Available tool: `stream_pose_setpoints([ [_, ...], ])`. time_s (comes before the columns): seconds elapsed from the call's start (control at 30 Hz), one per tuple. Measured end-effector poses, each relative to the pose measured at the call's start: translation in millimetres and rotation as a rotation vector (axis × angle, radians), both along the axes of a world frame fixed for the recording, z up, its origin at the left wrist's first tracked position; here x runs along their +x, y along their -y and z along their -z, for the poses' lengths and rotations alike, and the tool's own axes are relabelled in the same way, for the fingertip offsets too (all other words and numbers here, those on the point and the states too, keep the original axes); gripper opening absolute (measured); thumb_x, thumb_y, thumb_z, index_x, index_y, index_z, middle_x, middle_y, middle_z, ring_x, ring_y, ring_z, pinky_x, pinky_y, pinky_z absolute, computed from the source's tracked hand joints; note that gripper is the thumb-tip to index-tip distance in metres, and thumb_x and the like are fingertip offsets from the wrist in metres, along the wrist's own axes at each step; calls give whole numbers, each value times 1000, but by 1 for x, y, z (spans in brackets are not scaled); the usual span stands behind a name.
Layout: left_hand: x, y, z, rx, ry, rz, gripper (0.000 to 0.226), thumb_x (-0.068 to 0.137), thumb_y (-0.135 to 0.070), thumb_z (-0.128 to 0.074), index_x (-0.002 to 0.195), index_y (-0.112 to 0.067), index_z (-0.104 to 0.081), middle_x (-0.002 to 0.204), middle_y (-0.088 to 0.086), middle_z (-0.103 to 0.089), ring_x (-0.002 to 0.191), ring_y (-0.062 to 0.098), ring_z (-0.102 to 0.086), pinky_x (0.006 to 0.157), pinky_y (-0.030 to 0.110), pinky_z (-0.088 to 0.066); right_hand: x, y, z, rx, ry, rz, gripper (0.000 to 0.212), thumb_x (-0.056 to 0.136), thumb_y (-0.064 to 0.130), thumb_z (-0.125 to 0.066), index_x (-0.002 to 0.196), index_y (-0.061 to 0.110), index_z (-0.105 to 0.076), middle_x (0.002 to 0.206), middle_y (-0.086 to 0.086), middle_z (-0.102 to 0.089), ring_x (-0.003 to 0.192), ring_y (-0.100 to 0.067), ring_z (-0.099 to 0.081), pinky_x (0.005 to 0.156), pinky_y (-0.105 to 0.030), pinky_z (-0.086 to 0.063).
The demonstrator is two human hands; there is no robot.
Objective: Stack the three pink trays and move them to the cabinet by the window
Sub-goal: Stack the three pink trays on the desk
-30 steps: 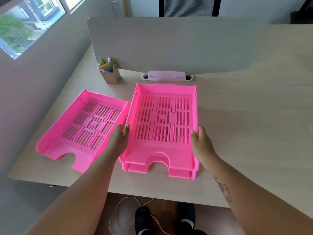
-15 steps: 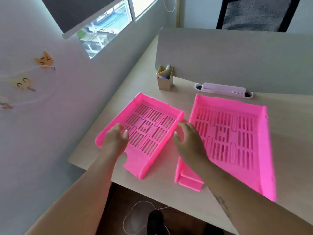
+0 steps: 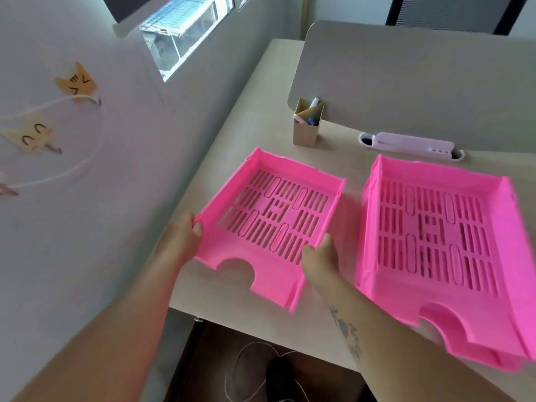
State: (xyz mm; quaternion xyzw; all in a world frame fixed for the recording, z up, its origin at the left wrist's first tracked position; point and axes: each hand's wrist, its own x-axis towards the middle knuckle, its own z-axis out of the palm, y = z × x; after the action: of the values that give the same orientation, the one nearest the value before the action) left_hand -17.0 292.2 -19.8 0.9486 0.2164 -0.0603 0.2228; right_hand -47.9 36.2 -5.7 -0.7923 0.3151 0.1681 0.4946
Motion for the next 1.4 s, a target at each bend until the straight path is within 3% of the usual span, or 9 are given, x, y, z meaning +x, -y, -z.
stream_pose_setpoints([
  [0.17, 6, 1, -53, -31, 138, 6, 21, 99, -22, -47, 88, -4, -52, 81, 20, -59, 69, 32, -52, 58, 35, -34, 37, 15, -47, 59, 163, -63, 54, 94, 6, -40, 148, 5, -36, 130, -14, -57, 60, -2, -45, 45, -18, -33],
  [0.33, 11, 40, -100, -2, 285, 46, 22, 100, -21, -45, 91, -2, -53, 81, 17, -58, 71, 31, -52, 59, 34, -35, 47, 55, -94, 104, 215, -93, 63, 93, 6, -39, 154, 7, -23, 140, -12, -47, 87, -12, -58, 66, -25, -50],
  [0.43, 4, 83, -116, -8, 365, 73, 25, 102, -20, -43, 97, 2, -54, 83, 19, -58, 75, 35, -56, 63, 36, -39, 40, 93, -112, 100, 253, -72, 63, 96, 6, -37, 156, 9, -19, 154, -11, -36, 132, -27, -45, 101, -33, -40],
  [0.53, -8, 137, -120, -23, 398, 86, 25, 102, -23, -41, 95, 0, -50, 83, 21, -59, 75, 39, -58, 64, 40, -42, 31, 143, -114, 100, 301, -18, 64, 93, 9, -37, 155, 13, -22, 156, -12, -35, 137, -28, -41, 111, -41, -37],
  [0.63, -25, 197, -118, -90, 398, 80, 22, 103, -22, -38, 90, -5, -44, 78, 15, -53, 68, 33, -49, 61, 39, -37, 12, 197, -114, 73, 330, 15, 65, 92, 10, -37, 155, 15, -22, 155, -10, -38, 124, -23, -52, 100, -40, -46],
  [0.73, -46, 253, -109, -125, 393, 77, 19, 103, -22, -36, 90, -9, -40, 77, 12, -50, 68, 31, -46, 61, 39, -35, -10, 247, -113, 60, 343, 48, 61, 92, 10, -37, 152, 14, -31, 131, -7, -58, 72, -8, -53, 55, -17, -43],
  [0.9, -77, 318, -84, -180, 376, 62, 21, 104, -22, -34, 91, -7, -40, 65, 3, -47, 63, 30, -48, 58, 38, -36, -30, 312, -85, 33, 362, 92, 74, 70, 27, -37, 142, 10, -45, 129, -16, -59, 94, -16, -46, 59, -20, -35],
  [1.1, -95, 350, -65, -207, 318, 25, 23, 105, -22, -33, 91, -6, -41, 63, 0, -48, 51, 18, -47, 47, 33, -33, -45, 346, -64, 57, 318, 70, 72, 72, 26, -37, 143, 16, -44, 137, -15, -57, 119, -34, -59, 97, -50, -51],
  [1.4, -96, 348, -60, -270, 242, 66, 24, 105, -23, -32, 94, -5, -44, 71, 6, -57, 57, 23, -55, 48, 35, -43, -59, 346, -59, 54, 313, 45, 54, 92, 5, -38, 145, 17, -40, 114, -5, -64, 74, -12, -61, 62, -30, -53],
])
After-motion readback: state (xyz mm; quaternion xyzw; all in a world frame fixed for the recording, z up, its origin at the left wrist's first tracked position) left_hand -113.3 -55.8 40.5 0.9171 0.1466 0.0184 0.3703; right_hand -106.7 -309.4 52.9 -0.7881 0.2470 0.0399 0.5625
